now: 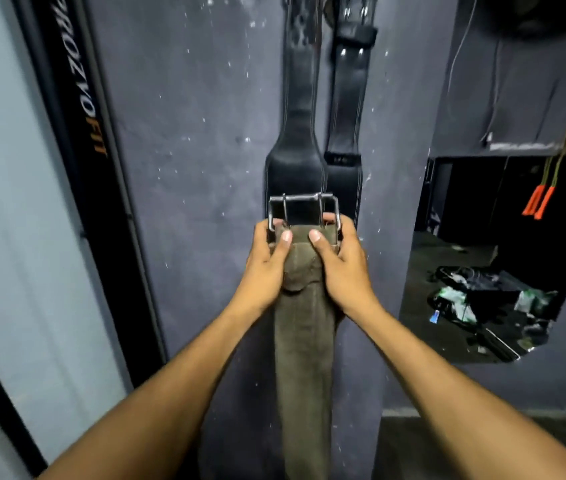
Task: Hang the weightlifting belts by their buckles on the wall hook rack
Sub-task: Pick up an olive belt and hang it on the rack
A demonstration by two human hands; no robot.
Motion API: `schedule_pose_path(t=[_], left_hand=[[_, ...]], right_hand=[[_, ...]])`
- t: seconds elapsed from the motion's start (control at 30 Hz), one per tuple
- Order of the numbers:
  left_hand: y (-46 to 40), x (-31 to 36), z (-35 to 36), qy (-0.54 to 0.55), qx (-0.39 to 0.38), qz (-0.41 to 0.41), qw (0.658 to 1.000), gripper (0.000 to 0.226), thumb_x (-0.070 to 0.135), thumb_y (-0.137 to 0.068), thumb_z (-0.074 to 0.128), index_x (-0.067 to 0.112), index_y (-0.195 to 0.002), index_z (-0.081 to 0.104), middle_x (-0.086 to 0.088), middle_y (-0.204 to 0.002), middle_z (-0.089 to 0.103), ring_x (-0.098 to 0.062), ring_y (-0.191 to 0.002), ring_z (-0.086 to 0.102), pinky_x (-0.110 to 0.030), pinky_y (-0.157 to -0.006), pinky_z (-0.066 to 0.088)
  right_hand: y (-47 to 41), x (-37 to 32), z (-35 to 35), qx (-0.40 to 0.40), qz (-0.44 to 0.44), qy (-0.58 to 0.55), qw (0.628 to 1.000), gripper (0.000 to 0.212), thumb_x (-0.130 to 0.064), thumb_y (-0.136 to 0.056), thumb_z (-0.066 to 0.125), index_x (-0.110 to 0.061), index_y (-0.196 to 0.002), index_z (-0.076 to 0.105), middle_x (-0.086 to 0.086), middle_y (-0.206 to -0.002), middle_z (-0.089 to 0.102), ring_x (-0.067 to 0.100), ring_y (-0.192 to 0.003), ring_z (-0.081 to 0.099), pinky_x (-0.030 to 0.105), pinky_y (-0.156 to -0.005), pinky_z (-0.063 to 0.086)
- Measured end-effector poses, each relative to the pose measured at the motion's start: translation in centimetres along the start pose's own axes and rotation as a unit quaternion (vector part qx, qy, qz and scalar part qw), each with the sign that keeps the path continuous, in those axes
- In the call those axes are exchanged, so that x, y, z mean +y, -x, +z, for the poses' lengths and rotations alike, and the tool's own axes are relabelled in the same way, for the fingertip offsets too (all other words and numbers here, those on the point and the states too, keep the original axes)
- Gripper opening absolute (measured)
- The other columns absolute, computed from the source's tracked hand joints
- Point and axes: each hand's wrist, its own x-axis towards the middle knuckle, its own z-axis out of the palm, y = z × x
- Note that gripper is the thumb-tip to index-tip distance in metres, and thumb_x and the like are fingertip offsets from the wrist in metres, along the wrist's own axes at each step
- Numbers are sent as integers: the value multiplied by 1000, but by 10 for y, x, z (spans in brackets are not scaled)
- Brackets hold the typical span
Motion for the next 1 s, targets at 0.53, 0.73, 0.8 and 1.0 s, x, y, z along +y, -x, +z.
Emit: schedule_pose_path(t=[0.53,0.73,0.8,1.0], left_hand=[[-19,61,-10,138,28,-1,990,45,35,-104,56,-3,-91,77,-11,-83,79,-18,-76,72,-30,-72,60],[14,17,-30,87,-49,-30,995,25,30,-97,66,11,-108,77,-10,-109,81,-17,-97,77,-31,-82,61],[11,16,-32,114,-53,-27,992,19,24,-100,65,13,-110,78,-7,-109,81,-17,-99,78,-27,-79,61],[38,-30,-43,91,-101,-121,983,21,14,-93,74,12,-114,75,-8,-114,80,-21,-106,77,-28,-86,62]], right_hand=[[-72,-113,21,121,-43,-54,990,32,-24,-100,68,-15,-130,64,6,-108,75,-1,-78,70,21,-74,58],[-94,-137,24,138,-21,-80,987,28,-25,-100,68,-14,-125,64,16,-121,74,28,-105,74,49,-99,58],[-100,-143,29,129,-30,-70,989,29,-23,-99,69,-12,-126,64,16,-122,73,32,-112,72,51,-102,56],[-114,-164,38,105,-66,-81,989,24,-20,-98,70,-17,-121,64,-1,-109,71,18,-105,70,47,-103,56]])
